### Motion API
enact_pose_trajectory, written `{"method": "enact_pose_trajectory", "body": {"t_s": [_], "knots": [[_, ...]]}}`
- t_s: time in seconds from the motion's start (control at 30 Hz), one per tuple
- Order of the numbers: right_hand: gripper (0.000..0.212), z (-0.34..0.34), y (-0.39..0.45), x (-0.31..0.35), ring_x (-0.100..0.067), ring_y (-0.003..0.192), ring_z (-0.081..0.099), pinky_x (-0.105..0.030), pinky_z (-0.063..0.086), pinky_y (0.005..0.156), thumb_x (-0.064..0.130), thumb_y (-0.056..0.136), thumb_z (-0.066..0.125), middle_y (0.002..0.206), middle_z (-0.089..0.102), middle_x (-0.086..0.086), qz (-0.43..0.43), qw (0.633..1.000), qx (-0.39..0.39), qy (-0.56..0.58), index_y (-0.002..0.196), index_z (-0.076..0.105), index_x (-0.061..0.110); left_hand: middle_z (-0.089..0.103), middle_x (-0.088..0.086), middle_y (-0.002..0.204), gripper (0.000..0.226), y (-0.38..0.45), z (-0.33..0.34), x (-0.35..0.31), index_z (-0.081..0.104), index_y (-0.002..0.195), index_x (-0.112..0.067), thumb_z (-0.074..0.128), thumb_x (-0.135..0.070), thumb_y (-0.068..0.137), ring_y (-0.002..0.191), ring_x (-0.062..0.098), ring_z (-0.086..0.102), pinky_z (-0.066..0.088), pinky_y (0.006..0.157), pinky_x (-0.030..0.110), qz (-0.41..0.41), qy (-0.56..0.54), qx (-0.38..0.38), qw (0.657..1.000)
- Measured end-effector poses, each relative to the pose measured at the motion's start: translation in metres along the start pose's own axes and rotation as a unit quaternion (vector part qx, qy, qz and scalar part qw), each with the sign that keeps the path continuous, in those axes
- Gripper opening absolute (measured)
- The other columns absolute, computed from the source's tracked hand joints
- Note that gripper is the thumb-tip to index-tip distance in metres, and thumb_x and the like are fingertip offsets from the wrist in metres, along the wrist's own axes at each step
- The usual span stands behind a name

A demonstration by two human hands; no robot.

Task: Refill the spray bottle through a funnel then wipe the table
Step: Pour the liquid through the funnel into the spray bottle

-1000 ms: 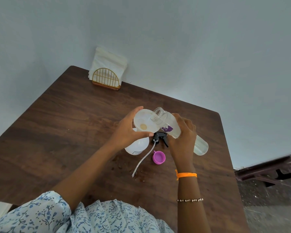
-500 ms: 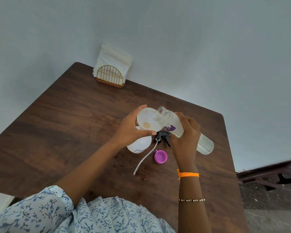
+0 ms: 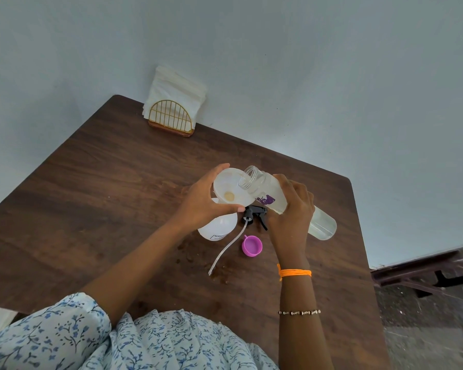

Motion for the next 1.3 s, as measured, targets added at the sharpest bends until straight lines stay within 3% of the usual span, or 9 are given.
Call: {"method": "enact_pose_trajectory", "body": {"t_s": [0.27,0.47,0.63,1.3], "knots": [[0.063,0.0010,0.0006,-0.0015,-0.029,0.103,0.049,-0.044,0.042,0.087,-0.008,0.060,0.077,0.110,0.060,-0.011,0.002,1.000,0.000,-0.003,0.117,0.061,0.014,0.043,-0.004,0.142,0.090,-0.0014,-0.0001,-0.0028,0.033,0.140,-0.031,0.083,-0.030,0.065,0.120,0.009,0.040,0.040,0.097,0.028,0.004,-0.011,0.005,1.000],[0.063,0.0016,0.0001,-0.0018,-0.028,0.105,0.049,-0.044,0.040,0.091,-0.006,0.061,0.078,0.112,0.060,-0.010,0.010,1.000,0.001,-0.008,0.118,0.060,0.016,0.043,-0.005,0.141,0.091,-0.0011,-0.0005,-0.0010,0.033,0.140,-0.031,0.083,-0.031,0.064,0.123,0.014,0.042,0.040,0.094,0.028,0.001,-0.008,0.007,1.000],[0.064,0.0017,0.0002,-0.0013,-0.028,0.103,0.049,-0.047,0.043,0.088,-0.008,0.060,0.076,0.110,0.060,-0.009,0.003,1.000,-0.001,-0.007,0.117,0.061,0.016,0.044,-0.005,0.140,0.093,-0.0016,-0.0005,-0.0016,0.034,0.140,-0.031,0.084,-0.032,0.063,0.123,0.015,0.043,0.043,0.100,0.035,-0.001,-0.015,0.010,1.000],[0.064,0.0016,-0.0004,0.0018,-0.028,0.104,0.048,-0.051,0.042,0.091,-0.009,0.059,0.077,0.111,0.060,-0.009,0.006,1.000,-0.010,-0.015,0.116,0.061,0.016,0.043,-0.005,0.142,0.093,-0.0011,-0.0003,-0.0015,0.033,0.141,-0.031,0.084,-0.032,0.063,0.124,0.014,0.043,0.043,0.097,0.032,0.001,-0.007,0.010,1.000]]}}
Point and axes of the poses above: each hand's wrist, its own y-axis towards the middle knuckle, its own z-axis out of the palm, x = y × z, the point moved 5 cm from there along y, towards the middle knuckle
